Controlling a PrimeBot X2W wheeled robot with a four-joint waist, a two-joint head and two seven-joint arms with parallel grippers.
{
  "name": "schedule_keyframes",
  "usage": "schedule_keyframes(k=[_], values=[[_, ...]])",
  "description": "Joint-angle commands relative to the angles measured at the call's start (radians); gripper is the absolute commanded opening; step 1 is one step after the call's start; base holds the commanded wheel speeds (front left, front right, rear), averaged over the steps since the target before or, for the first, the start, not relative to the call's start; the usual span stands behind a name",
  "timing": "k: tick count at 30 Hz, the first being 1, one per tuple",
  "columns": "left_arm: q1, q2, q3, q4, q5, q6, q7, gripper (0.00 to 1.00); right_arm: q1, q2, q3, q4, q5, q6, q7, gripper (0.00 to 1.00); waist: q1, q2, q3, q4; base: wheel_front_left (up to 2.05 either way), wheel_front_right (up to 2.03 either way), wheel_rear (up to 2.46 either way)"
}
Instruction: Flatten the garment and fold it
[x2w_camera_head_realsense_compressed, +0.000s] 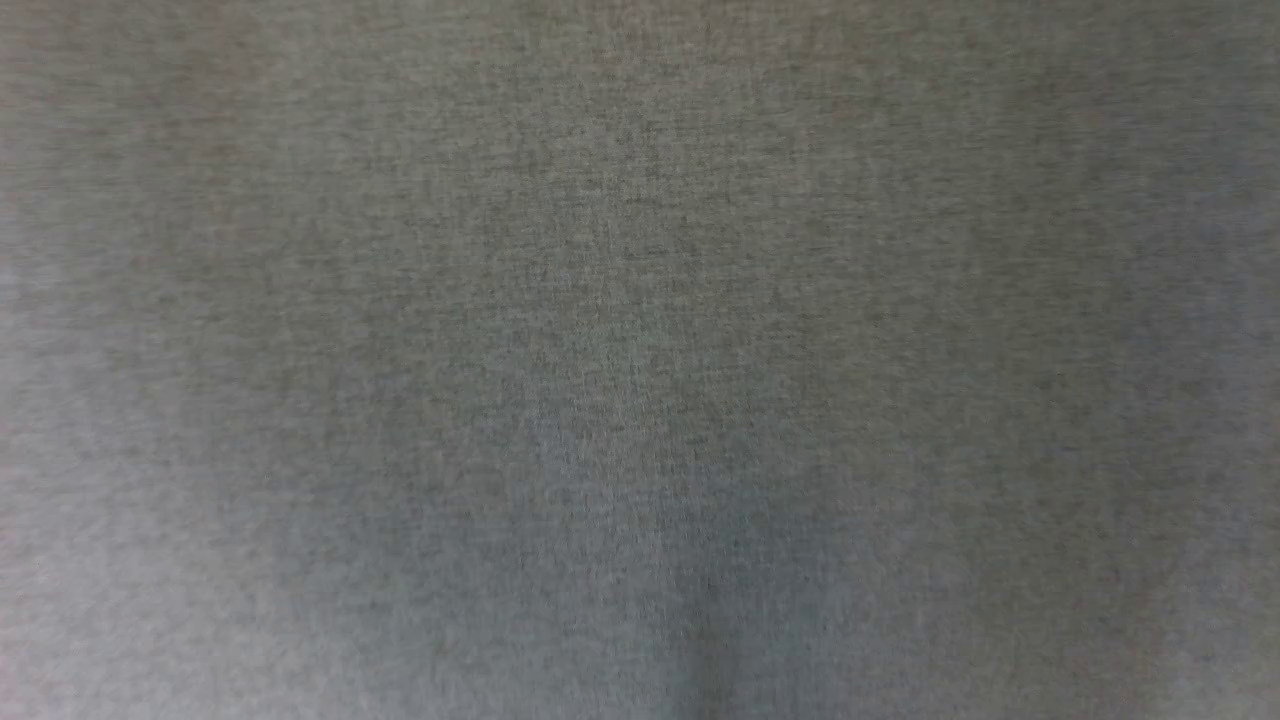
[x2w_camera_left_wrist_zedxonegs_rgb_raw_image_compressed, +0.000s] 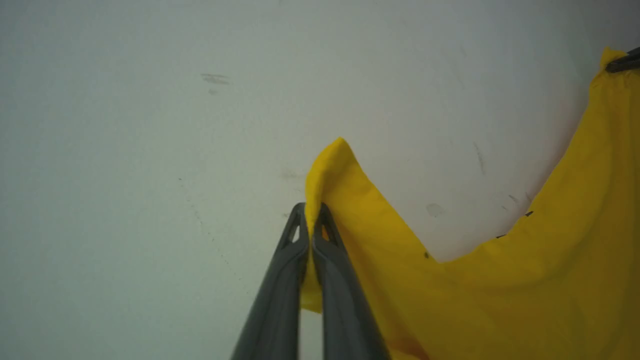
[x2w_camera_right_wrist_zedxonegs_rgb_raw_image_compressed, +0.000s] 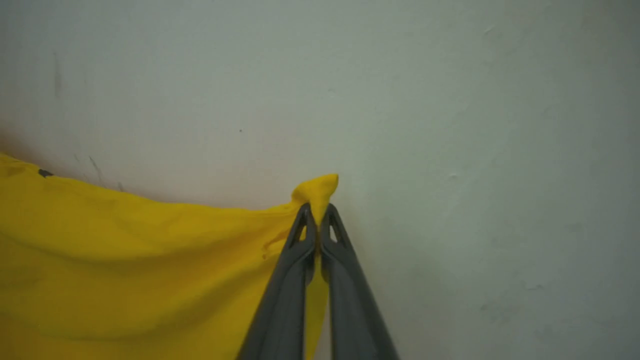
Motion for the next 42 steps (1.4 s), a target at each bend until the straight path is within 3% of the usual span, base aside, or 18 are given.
schedule_keyframes(k=[1, 6, 12, 17, 21, 25, 28, 33, 38, 42], values=[[0.024, -0.007, 0.002, 0.002, -0.016, -0.008, -0.010, 0.00, 0.002, -0.012, 0.011, -0.002, 0.014, -0.001, -0.015, 0.00, -0.0001, 0.0000, 0.089, -0.008, 0.00, 0.00, 0.00], [0.093, -0.019, -0.001, -0.022, -0.086, -0.028, -0.035, 0.00, 0.039, -0.075, 0.091, -0.052, 0.068, -0.001, -0.050, 0.00, -0.0001, 0.0000, 0.102, 0.011, 0.00, 0.00, 0.00], [0.235, 0.012, -0.011, -0.133, -0.171, -0.032, -0.045, 0.00, 0.186, -0.198, 0.169, -0.250, 0.202, -0.001, -0.088, 0.00, -0.0001, 0.0000, 0.066, 0.035, 0.00, 0.00, 0.00], [0.406, 0.059, -0.018, -0.279, -0.222, 0.018, -0.068, 0.00, 0.425, -0.310, 0.129, -0.437, 0.294, -0.001, -0.110, 0.00, -0.0001, 0.0000, 0.018, 0.049, 0.00, 0.00, 0.00], [0.600, 0.112, -0.037, -0.409, -0.250, 0.100, -0.102, 0.00, 0.681, -0.348, 0.044, -0.533, 0.320, -0.001, -0.137, 0.00, -0.0001, 0.0000, -0.041, 0.056, 0.00, 0.00, 0.00], [0.820, 0.162, -0.075, -0.517, -0.259, 0.209, -0.148, 0.00, 0.942, -0.324, -0.067, -0.585, 0.313, -0.001, -0.168, 0.00, -0.0001, 0.0000, -0.114, 0.063, 0.00, 0.00, 0.00], [0.989, 0.184, -0.120, -0.564, -0.264, 0.286, -0.183, 0.00, 1.124, -0.270, -0.149, -0.598, 0.298, -0.001, -0.181, 0.00, -0.0001, 0.0000, -0.175, 0.069, 0.00, 0.00, 0.00], [1.245, 0.150, -0.174, -0.607, -0.325, 0.390, -0.228, 0.00, 1.367, -0.179, -0.252, -0.619, 0.269, -0.001, -0.179, 0.00, -0.0001, 0.0000, -0.279, 0.086, 0.00, 0.00, 0.00], [1.455, 0.152, -0.215, -0.618, -0.436, 0.439, -0.231, 0.00, 1.535, -0.110, -0.287, -0.654, 0.267, -0.001, -0.136, 0.00, -0.0001, 0.0000, -0.368, 0.092, 0.00, 0.00, 0.00], [1.573, 0.173, -0.253, -0.609, -0.532, 0.438, -0.191, 0.00, 1.645, -0.083, -0.301, -0.667, 0.270, -0.001, -0.085, 0.00, -0.0001, 0.0000, -0.434, 0.102, 0.00, 0.00, 0.00]])
